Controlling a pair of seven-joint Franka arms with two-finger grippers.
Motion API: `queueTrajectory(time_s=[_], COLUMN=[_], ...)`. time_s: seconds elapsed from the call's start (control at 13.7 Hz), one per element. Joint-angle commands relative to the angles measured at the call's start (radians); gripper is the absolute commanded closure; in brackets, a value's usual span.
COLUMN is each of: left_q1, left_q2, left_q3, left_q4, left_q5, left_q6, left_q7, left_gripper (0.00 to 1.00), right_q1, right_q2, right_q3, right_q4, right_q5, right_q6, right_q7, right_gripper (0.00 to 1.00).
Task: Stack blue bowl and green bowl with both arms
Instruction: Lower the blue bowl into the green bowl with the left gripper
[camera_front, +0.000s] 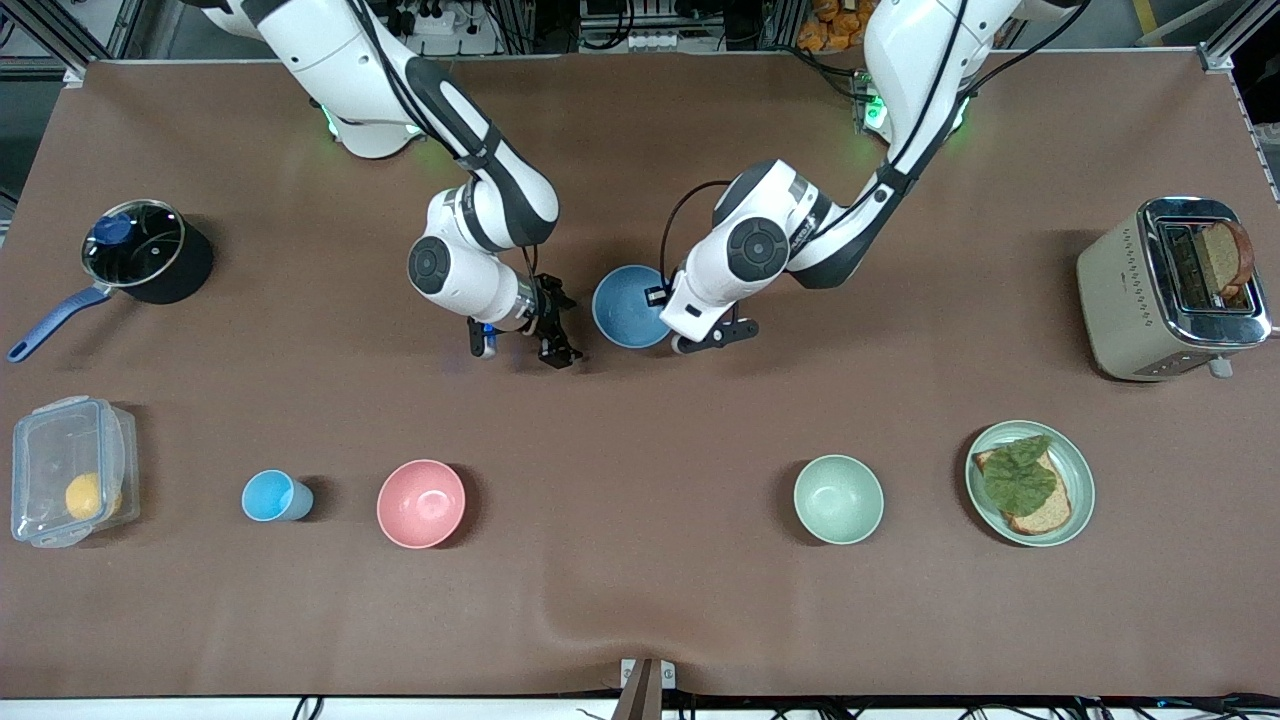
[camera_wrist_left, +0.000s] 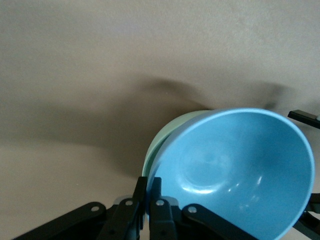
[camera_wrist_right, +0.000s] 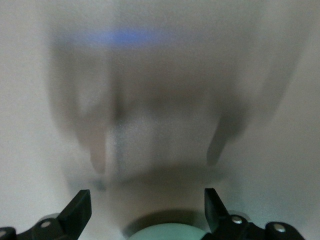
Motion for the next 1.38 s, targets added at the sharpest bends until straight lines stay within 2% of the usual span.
queueTrajectory(time_s=[0.0, 0.36, 0.44, 0.51, 0.66, 0.95, 1.17, 1.31], left_q1=[-0.036, -0.037, -0.036, -0.039, -0.060, -0.033, 0.036, 0.082], left_q2=[0.028, 0.054, 0.059, 0.074, 0.075, 0.029, 0.008, 0.008], left_q3=[0.009, 0.011, 0.011, 0.012, 0.015, 0.034, 0.035, 0.037], left_q4=[0.021, 0.039, 0.051, 0.073, 0.093, 0.111, 0.179, 0.238], left_q5=[-0.007, -0.002, -0.004, 0.002, 0.009, 0.022, 0.116, 0.139], left_q6=[0.006, 0.008, 0.008, 0.008, 0.001, -0.025, -0.155, -0.234], left_q7=[-0.037, -0.047, -0.067, -0.084, -0.121, -0.121, -0.115, -0.113], left_gripper=[1.00, 1.00, 0.65, 0.01, 0.00, 0.00, 0.00, 0.00], right_q1=[-0.001, 0.001, 0.001, 0.007, 0.010, 0.010, 0.008, -0.004], right_q2=[-0.005, -0.004, -0.004, -0.002, -0.002, -0.004, -0.013, -0.031], right_q3=[0.006, 0.008, 0.008, 0.008, 0.010, 0.010, 0.008, 0.005], right_q4=[-0.004, 0.001, 0.002, 0.001, 0.002, 0.001, -0.001, -0.001], right_q5=[0.043, 0.063, 0.063, 0.063, 0.063, 0.062, 0.054, 0.046], right_q6=[0.017, 0.023, 0.028, 0.043, 0.045, 0.037, 0.019, -0.081], right_q7=[0.002, 0.001, 0.001, 0.001, 0.001, -0.001, -0.013, -0.129], right_gripper=[0.00, 0.00, 0.00, 0.00, 0.00, 0.00, 0.00, 0.00])
